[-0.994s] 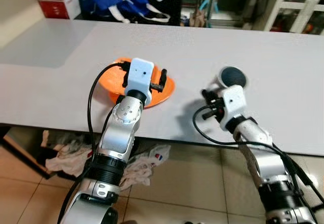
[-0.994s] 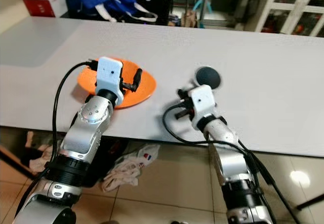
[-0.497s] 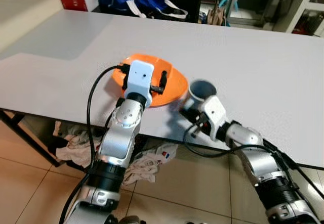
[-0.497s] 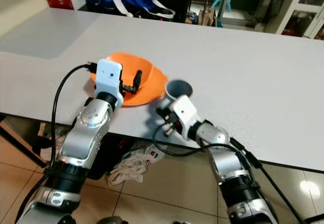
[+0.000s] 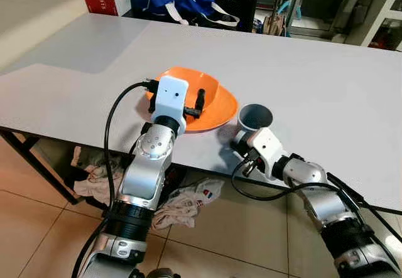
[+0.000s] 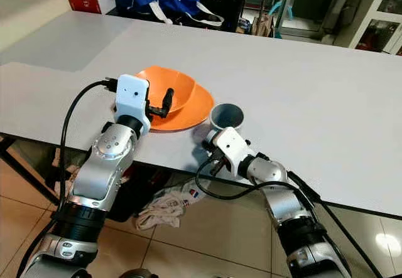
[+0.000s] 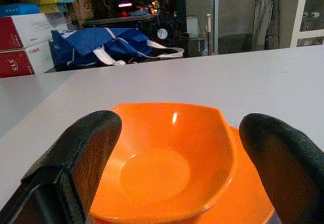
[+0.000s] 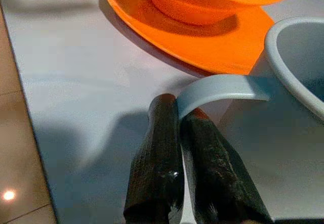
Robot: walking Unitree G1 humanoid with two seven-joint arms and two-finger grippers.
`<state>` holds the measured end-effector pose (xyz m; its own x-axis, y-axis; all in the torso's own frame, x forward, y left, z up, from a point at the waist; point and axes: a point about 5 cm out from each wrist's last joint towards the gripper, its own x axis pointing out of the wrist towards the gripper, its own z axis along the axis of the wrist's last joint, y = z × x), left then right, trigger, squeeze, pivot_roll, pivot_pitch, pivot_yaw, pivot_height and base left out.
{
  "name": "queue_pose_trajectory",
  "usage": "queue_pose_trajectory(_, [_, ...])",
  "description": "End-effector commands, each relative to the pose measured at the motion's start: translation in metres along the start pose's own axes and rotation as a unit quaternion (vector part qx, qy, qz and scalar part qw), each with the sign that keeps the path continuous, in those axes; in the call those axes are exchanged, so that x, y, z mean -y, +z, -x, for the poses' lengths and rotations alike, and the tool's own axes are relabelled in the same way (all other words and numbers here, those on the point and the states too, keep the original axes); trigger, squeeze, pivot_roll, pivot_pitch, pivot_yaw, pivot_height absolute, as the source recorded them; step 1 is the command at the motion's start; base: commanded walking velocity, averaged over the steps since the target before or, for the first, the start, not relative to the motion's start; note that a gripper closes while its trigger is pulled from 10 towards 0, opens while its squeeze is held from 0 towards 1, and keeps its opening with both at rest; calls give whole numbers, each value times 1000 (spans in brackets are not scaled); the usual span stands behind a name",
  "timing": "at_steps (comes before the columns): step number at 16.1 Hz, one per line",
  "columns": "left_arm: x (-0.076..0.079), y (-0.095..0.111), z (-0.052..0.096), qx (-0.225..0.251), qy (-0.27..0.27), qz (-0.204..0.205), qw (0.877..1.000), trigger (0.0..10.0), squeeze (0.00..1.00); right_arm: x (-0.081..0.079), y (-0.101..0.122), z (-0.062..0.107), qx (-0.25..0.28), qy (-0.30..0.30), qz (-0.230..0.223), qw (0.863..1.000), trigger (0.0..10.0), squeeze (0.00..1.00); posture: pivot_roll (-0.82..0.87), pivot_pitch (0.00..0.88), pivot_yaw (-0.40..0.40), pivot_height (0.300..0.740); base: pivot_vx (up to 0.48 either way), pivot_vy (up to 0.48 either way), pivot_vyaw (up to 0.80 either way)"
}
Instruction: Setting the table
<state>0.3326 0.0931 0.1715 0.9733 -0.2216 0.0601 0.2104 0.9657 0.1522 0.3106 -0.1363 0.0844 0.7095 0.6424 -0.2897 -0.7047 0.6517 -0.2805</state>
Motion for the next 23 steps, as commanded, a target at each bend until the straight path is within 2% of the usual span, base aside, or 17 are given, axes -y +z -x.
queue_pose_trajectory(1, [0, 1, 2, -1, -1, -4, 1000, 10000, 0, 0, -2, -1, -6, 5, 7, 1000, 10000, 0, 64, 0, -22, 740, 0, 0, 0])
queue_pose_trajectory(2, [-1, 2, 2, -1, 0, -4, 1000, 10000, 0, 0, -2, -2, -6, 5, 7, 1000, 10000, 55, 65, 0, -21, 740, 0, 0, 0])
queue_pose_trajectory(3, [-1, 2, 2, -1, 0, -4, 1000, 10000, 0, 0, -3, -3, -6, 6, 7, 1000, 10000, 1000, 64, 0, -21, 740, 0, 0, 0])
queue_pose_trajectory(20, [3, 4, -1, 3, -7, -3, 1000, 10000, 0, 11, -1, 0, 5, -31, 17, 999, 10000, 1000, 51, 0, -14, 740, 0, 0, 0])
queue_pose_trajectory(21, [4, 4, -1, 3, -7, -3, 1000, 10000, 0, 12, -2, 1, -4, -34, 25, 999, 10000, 827, 49, 0, -17, 740, 0, 0, 0])
queue_pose_trajectory(22, [4, 4, -1, 3, -7, -2, 1000, 10000, 0, 13, -3, 2, -7, -38, 27, 999, 10000, 0, 48, 0, -18, 740, 0, 0, 0])
queue_pose_trajectory(23, [4, 4, -1, 3, -7, -2, 1000, 10000, 0, 14, -5, 5, -9, -45, 25, 999, 10000, 0, 47, 0, -18, 740, 0, 0, 0])
